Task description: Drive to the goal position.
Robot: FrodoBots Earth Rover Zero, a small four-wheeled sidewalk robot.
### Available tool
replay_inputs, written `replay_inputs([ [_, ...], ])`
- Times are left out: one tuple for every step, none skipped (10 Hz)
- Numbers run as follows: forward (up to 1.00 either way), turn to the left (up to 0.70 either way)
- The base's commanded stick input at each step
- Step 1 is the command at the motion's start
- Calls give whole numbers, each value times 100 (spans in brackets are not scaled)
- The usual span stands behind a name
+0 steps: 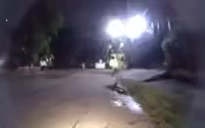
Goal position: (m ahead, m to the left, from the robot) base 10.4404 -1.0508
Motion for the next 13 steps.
replay_inputs([
  [70,0],
  [70,0],
  [70,0],
  [70,0],
  [70,0],
  [69,0],
  [70,0],
  [69,0],
  [69,0],
  [69,0],
  [69,0],
  [69,0],
  [69,0],
])
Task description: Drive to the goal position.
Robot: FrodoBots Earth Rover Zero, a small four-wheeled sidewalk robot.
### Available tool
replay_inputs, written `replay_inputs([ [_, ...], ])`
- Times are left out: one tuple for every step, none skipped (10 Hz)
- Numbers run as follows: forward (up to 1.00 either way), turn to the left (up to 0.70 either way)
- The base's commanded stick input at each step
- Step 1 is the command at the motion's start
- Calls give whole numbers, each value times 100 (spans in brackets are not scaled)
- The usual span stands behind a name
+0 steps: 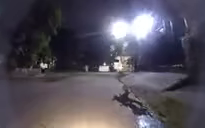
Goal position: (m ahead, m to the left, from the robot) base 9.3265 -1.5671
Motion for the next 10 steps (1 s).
replay_inputs([
  [70,0],
  [70,0],
  [70,0],
  [70,-22],
  [70,-34],
  [70,-29],
  [70,-12],
  [70,0],
  [70,-8],
  [70,-30],
])
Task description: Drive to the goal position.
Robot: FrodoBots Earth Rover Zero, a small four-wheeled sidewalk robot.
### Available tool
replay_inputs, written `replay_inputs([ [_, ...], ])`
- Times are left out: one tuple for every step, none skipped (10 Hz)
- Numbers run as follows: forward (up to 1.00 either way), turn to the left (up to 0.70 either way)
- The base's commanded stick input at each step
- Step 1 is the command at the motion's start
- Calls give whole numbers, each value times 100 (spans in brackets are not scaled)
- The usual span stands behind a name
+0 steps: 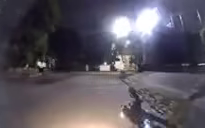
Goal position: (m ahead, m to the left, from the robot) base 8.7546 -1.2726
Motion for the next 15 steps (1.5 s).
replay_inputs([
  [70,-32],
  [70,-18],
  [70,0],
  [70,0],
  [70,0],
  [70,0],
  [70,0],
  [70,-8],
  [70,-33],
  [70,-22],
  [70,-1],
  [70,0],
  [70,0],
  [70,0],
  [70,0],
])
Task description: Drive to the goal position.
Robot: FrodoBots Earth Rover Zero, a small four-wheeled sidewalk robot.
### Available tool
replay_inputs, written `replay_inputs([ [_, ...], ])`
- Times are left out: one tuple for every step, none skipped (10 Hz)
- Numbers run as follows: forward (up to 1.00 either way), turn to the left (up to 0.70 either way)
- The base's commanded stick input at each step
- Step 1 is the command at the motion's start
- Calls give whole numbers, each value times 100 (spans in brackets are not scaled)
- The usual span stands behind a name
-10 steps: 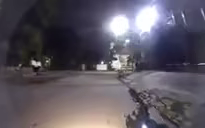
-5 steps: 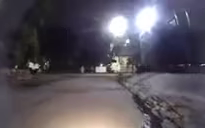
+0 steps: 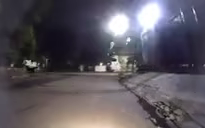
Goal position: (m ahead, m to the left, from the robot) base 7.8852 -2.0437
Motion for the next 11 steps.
replay_inputs([
  [70,0],
  [70,0],
  [70,0],
  [70,0],
  [70,0],
  [70,0],
  [70,0],
  [70,0],
  [70,0],
  [70,0],
  [70,0],
])
